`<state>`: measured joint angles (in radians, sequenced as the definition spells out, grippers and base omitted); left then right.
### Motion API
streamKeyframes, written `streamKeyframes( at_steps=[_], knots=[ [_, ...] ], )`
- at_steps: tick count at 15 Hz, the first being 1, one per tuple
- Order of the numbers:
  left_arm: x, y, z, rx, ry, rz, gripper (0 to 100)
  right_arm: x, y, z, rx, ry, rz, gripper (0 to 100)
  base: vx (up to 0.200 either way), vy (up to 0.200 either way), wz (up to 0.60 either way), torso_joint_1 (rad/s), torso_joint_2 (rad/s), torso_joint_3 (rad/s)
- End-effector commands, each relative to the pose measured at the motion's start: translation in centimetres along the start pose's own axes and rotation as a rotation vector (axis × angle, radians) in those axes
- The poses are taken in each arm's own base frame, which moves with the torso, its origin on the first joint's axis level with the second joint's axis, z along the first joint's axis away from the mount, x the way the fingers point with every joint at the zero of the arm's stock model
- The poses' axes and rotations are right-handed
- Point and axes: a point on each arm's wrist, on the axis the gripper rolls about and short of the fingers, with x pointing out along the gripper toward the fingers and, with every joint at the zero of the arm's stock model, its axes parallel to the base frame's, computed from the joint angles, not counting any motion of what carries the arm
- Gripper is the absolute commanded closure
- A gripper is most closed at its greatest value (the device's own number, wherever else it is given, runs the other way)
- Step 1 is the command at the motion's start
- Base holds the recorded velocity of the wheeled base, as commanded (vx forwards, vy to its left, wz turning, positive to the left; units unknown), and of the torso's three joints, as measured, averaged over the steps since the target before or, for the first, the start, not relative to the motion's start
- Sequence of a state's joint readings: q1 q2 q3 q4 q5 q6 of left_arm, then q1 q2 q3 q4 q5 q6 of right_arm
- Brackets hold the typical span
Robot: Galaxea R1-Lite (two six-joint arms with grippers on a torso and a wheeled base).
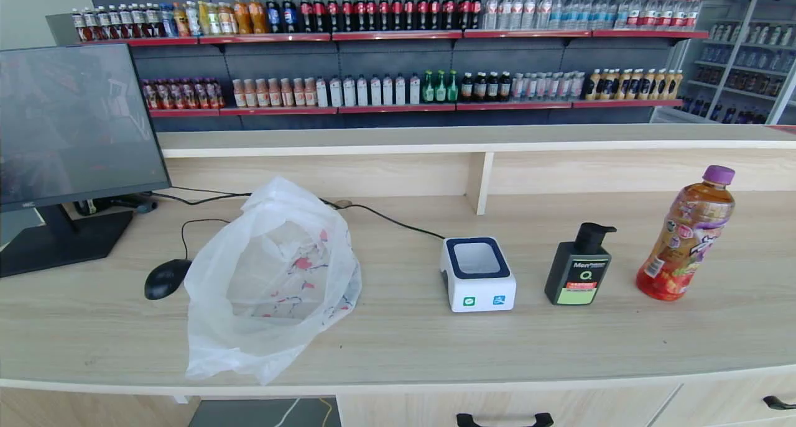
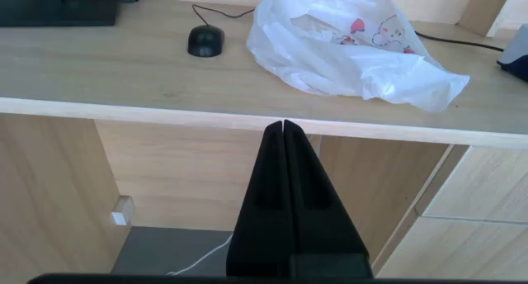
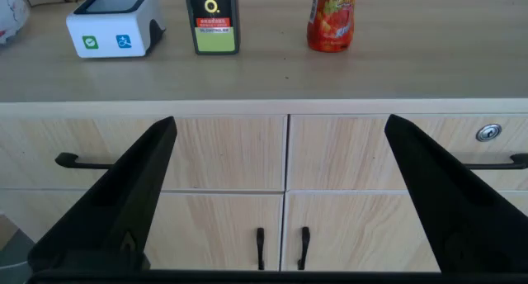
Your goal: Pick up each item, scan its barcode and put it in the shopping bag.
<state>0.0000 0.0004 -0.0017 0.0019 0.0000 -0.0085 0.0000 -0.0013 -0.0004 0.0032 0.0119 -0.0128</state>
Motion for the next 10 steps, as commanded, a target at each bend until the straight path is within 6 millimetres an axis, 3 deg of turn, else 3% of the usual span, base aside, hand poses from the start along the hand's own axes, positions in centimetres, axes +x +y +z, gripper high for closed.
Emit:
streamKeyframes(
  at_steps=[1, 10],
  knots=[
    [0.00, 0.00, 0.00, 0.001, -0.001, 0.000, 100, 0.01, 0.00, -0.01, -0.003, 0.002, 0.002, 0, 0.000, 0.000, 0.00, 0.000, 0.00, 0.000],
    [0.01, 0.00, -0.03, 0.001, -0.001, 0.000, 100, 0.01, 0.00, -0.01, -0.006, 0.002, 0.002, 0, 0.000, 0.000, 0.00, 0.000, 0.00, 0.000]
  ],
)
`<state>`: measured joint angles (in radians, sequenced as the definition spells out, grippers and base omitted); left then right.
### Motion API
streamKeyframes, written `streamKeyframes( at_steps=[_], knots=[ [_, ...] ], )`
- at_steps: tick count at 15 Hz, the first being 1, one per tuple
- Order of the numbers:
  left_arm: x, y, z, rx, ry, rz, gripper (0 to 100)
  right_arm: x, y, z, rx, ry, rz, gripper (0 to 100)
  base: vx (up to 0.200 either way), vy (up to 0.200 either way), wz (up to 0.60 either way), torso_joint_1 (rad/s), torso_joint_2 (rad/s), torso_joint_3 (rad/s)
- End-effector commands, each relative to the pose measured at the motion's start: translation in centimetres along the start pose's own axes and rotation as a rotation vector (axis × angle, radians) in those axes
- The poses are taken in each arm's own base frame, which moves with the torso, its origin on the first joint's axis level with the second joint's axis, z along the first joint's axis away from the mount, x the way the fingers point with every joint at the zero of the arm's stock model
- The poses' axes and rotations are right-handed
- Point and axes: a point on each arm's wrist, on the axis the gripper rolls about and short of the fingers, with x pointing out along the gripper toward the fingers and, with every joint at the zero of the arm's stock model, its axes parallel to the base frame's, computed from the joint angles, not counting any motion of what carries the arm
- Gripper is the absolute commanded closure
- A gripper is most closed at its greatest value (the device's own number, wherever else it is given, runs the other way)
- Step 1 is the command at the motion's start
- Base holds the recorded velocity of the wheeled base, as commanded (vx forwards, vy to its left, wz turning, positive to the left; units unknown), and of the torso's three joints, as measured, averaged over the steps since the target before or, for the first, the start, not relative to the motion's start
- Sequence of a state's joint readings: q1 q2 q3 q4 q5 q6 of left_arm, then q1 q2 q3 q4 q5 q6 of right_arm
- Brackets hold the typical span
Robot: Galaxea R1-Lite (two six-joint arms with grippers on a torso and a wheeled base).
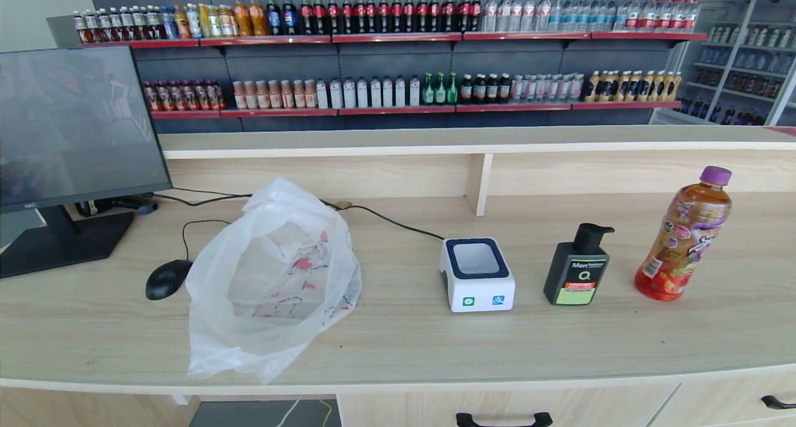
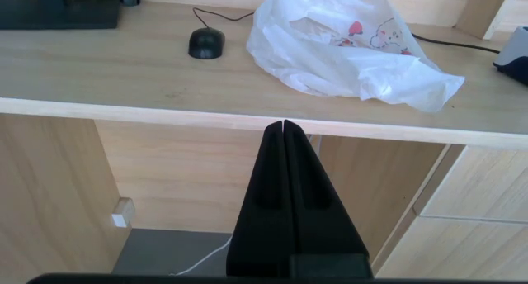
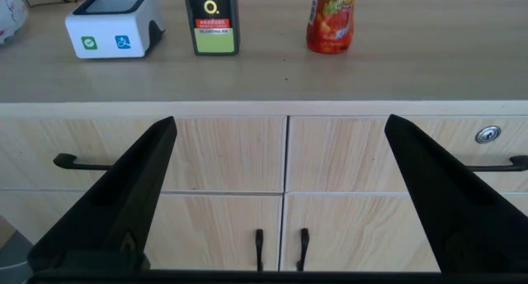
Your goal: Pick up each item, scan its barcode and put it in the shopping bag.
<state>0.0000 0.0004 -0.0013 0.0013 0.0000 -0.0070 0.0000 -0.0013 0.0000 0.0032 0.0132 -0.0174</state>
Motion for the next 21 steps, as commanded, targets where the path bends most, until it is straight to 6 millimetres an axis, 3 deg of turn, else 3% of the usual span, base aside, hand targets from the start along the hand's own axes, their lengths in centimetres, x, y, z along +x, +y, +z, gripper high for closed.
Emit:
streamKeyframes(
  at_steps=[1, 6, 9, 12, 13, 15, 16, 20, 21],
  knots=[
    [0.0, 0.0, 0.0, -0.001, 0.000, 0.000, 100, 0.0, 0.0, 0.0, -0.002, 0.001, 0.001, 0, 0.000, 0.000, 0.00, 0.000, 0.00, 0.000],
    [0.0, 0.0, 0.0, -0.001, 0.001, 0.000, 100, -0.1, 0.0, 0.5, -0.035, -0.036, 0.001, 0, 0.000, 0.000, 0.00, 0.000, 0.00, 0.000],
    [0.0, 0.0, 0.0, -0.001, 0.000, 0.000, 100, -0.8, 0.1, 3.0, -0.060, -0.139, 0.051, 0, 0.000, 0.000, 0.00, 0.000, 0.00, 0.000],
    [0.0, 0.0, 0.0, -0.001, 0.000, 0.000, 100, -0.2, 0.0, 6.3, -0.058, -0.115, 0.060, 0, 0.000, 0.000, 0.00, 0.000, 0.00, 0.000],
    [0.0, 0.0, 0.0, -0.001, 0.001, 0.000, 100, 0.9, 0.0, 9.1, -0.056, -0.081, 0.063, 0, 0.000, 0.000, 0.00, 0.000, 0.00, 0.000],
    [0.0, 0.0, 0.0, -0.001, 0.001, 0.000, 100, 2.6, -0.1, 11.3, -0.060, -0.066, 0.064, 0, 0.000, 0.000, 0.00, 0.000, 0.00, 0.000],
    [0.0, 0.0, 0.0, -0.001, 0.000, 0.000, 100, 5.1, -0.1, 13.0, -0.081, -0.081, 0.062, 0, 0.000, 0.000, 0.00, 0.000, 0.00, 0.000],
    [0.0, 0.0, 0.0, -0.001, 0.000, 0.000, 100, 12.3, -0.2, 16.2, -0.085, -0.210, 0.064, 0, 0.000, 0.000, 0.00, 0.000, 0.00, 0.000],
    [0.0, 0.0, 0.0, -0.001, 0.000, 0.000, 100, 15.4, 0.0, 17.2, -0.091, -0.265, 0.074, 0, 0.000, 0.000, 0.00, 0.000, 0.00, 0.000]
  ],
)
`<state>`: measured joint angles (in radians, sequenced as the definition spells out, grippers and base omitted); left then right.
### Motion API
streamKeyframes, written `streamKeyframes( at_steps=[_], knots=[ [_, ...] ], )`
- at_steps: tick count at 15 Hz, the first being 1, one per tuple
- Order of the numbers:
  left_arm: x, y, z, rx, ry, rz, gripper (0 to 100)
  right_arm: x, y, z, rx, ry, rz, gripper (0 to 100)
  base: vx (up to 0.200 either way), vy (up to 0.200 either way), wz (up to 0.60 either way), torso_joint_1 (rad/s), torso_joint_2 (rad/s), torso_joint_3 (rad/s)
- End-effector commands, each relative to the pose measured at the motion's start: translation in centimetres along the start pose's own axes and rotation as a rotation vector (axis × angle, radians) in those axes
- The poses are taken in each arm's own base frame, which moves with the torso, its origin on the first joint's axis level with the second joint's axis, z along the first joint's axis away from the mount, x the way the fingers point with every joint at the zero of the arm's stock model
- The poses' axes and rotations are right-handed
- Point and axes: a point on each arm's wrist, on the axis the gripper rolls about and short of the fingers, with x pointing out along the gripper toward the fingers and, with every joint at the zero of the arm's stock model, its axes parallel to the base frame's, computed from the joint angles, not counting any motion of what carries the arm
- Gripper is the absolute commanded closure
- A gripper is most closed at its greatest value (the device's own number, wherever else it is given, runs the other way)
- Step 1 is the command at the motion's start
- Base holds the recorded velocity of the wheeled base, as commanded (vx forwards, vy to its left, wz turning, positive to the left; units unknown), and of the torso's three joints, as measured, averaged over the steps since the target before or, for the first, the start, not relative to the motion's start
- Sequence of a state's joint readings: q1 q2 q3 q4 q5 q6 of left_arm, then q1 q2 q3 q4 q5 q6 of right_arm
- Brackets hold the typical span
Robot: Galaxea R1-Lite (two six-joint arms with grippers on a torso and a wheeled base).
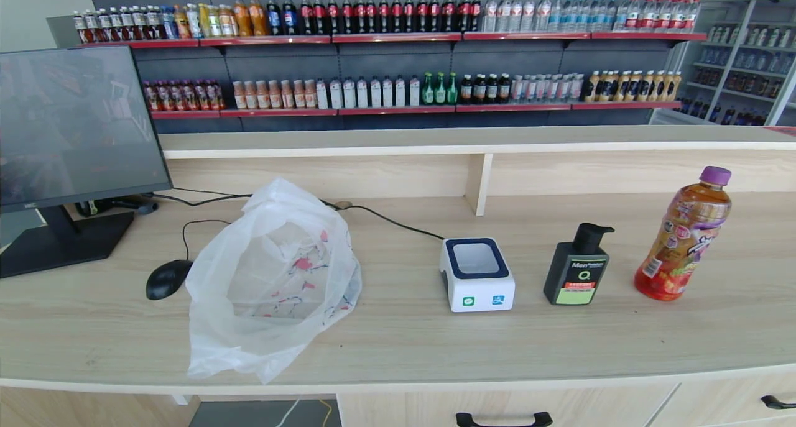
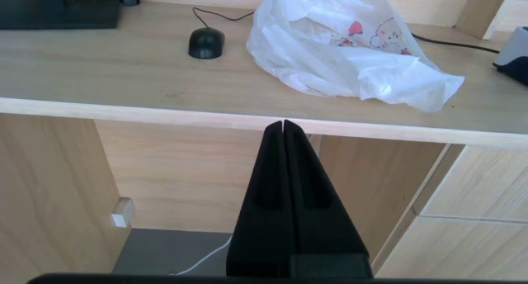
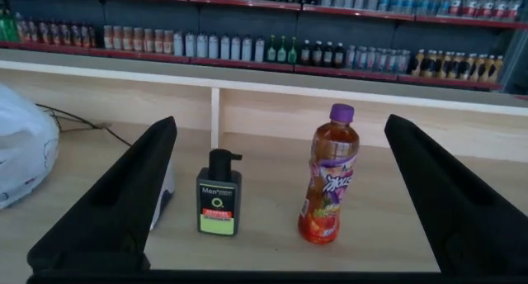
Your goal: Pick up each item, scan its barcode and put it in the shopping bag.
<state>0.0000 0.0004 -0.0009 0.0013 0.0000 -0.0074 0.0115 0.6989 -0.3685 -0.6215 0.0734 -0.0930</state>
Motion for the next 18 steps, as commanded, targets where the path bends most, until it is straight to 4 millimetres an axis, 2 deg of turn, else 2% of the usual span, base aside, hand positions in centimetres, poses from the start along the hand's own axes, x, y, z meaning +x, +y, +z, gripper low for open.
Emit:
streamKeyframes(
  at_steps=[1, 3, 5, 6, 8, 9, 12, 15, 16, 18],
  knots=[
    [0.0, 0.0, 0.0, 0.000, 0.001, 0.000, 100, 9.9, 0.2, -1.3, -0.009, -0.029, 0.045, 0, 0.000, 0.000, 0.00, 0.000, 0.00, 0.000],
    [0.0, 0.0, 0.0, 0.000, -0.001, 0.000, 100, 15.2, 0.9, -1.8, -0.013, -0.212, 0.057, 0, 0.000, 0.000, 0.00, 0.000, 0.00, 0.000],
    [0.0, 0.0, 0.0, 0.000, -0.001, 0.000, 100, 18.4, 1.5, -2.6, -0.025, -0.348, 0.047, 0, 0.000, 0.000, 0.00, 0.000, 0.00, 0.000],
    [0.0, 0.0, 0.0, 0.000, -0.001, 0.000, 100, 18.6, 1.7, -3.2, -0.021, -0.327, 0.050, 0, 0.000, 0.000, 0.00, 0.000, 0.00, 0.000],
    [0.0, 0.0, 0.0, 0.000, -0.001, 0.000, 100, 18.4, 2.3, -3.8, -0.013, -0.298, 0.066, 0, 0.000, 0.000, 0.00, 0.000, 0.00, 0.000],
    [0.0, 0.0, 0.0, 0.000, -0.001, 0.000, 100, 17.5, 3.4, -4.9, -0.007, -0.248, 0.111, 0, 0.000, 0.000, 0.00, 0.000, 0.00, 0.000],
    [0.0, 0.0, 0.0, 0.000, 0.001, 0.000, 100, 15.2, 5.0, -6.6, -0.031, -0.159, 0.184, 0, 0.000, 0.000, 0.00, 0.000, 0.00, 0.000],
    [0.0, 0.0, 0.0, 0.000, -0.001, 0.000, 100, 15.5, 5.2, -7.6, -0.026, -0.121, 0.191, 0, 0.000, 0.000, 0.00, 0.000, 0.00, 0.000],
    [0.0, 0.0, 0.0, 0.000, -0.002, 0.000, 100, 14.7, 5.6, -8.9, -0.038, -0.050, 0.169, 0, 0.000, 0.000, 0.00, 0.000, 0.00, 0.000],
    [0.0, 0.0, 0.0, 0.000, 0.001, 0.000, 100, 12.8, 6.8, -9.9, 0.006, 0.035, 0.154, 0, 0.000, 0.000, 0.00, 0.000, 0.00, 0.000]
  ],
)
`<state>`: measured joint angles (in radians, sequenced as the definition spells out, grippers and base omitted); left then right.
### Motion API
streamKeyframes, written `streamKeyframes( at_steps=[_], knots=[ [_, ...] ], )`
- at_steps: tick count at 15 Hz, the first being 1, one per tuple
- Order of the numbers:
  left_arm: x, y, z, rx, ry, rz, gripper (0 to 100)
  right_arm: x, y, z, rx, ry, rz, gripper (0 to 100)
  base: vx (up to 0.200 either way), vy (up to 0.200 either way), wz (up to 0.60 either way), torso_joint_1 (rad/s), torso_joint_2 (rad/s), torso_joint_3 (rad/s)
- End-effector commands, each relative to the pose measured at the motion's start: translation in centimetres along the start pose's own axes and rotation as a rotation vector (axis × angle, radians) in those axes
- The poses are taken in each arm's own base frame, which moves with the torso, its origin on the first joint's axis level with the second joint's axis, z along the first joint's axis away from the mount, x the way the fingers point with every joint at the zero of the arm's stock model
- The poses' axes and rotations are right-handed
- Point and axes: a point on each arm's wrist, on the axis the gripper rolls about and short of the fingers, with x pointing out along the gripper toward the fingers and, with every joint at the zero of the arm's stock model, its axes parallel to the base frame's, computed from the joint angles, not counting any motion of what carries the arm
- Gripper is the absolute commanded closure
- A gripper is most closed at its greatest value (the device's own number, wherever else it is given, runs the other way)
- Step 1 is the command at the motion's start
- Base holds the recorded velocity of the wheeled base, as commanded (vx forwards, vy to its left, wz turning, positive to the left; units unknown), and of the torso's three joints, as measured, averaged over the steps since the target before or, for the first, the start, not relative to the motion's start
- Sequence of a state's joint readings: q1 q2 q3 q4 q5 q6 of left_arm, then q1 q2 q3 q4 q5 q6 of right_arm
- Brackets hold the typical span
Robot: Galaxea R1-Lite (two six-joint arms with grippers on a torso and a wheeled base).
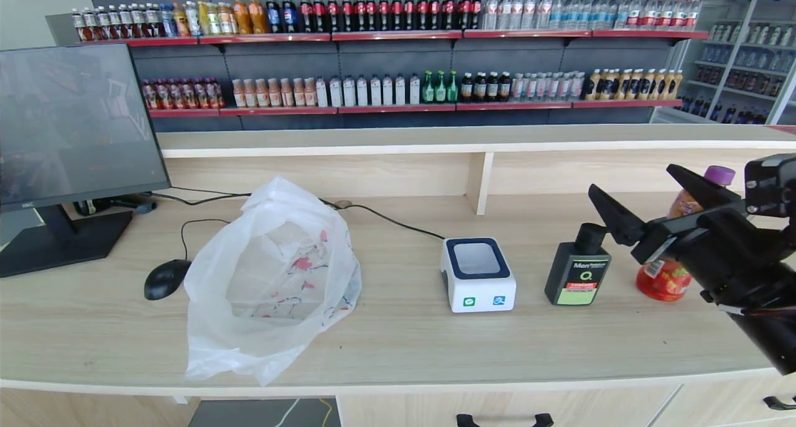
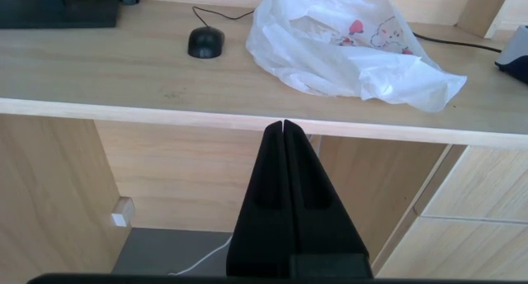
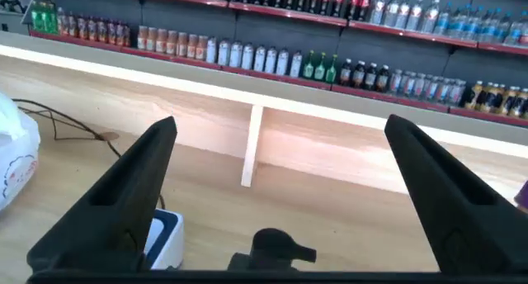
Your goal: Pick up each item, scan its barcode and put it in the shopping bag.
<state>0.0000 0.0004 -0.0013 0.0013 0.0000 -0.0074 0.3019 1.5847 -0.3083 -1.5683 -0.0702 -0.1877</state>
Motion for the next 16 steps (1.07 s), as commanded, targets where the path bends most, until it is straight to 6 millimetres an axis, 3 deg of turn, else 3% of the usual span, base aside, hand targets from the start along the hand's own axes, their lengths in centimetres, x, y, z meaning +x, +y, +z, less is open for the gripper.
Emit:
streamKeyframes(
  at_steps=[1, 4, 8, 16],
  knots=[
    [0.0, 0.0, 0.0, 0.000, 0.001, 0.000, 100, -1.6, 1.6, -0.8, 0.037, 0.061, 0.038, 0, 0.000, 0.000, 0.00, 0.000, 0.00, 0.000],
    [0.0, 0.0, 0.0, 0.000, 0.000, 0.000, 100, -3.9, 1.7, -2.5, 0.099, 0.176, 0.027, 0, 0.000, 0.000, 0.00, 0.000, 0.00, 0.000],
    [0.0, 0.0, 0.0, 0.000, 0.001, 0.000, 100, -3.5, 1.1, -3.2, 0.146, 0.208, -0.082, 0, 0.000, 0.000, 0.00, 0.000, 0.00, 0.000],
    [0.0, 0.0, 0.0, 0.000, 0.001, 0.000, 100, -3.0, 2.2, -5.4, 0.164, 0.305, -0.054, 0, 0.000, 0.000, 0.00, 0.000, 0.00, 0.000]
  ],
)
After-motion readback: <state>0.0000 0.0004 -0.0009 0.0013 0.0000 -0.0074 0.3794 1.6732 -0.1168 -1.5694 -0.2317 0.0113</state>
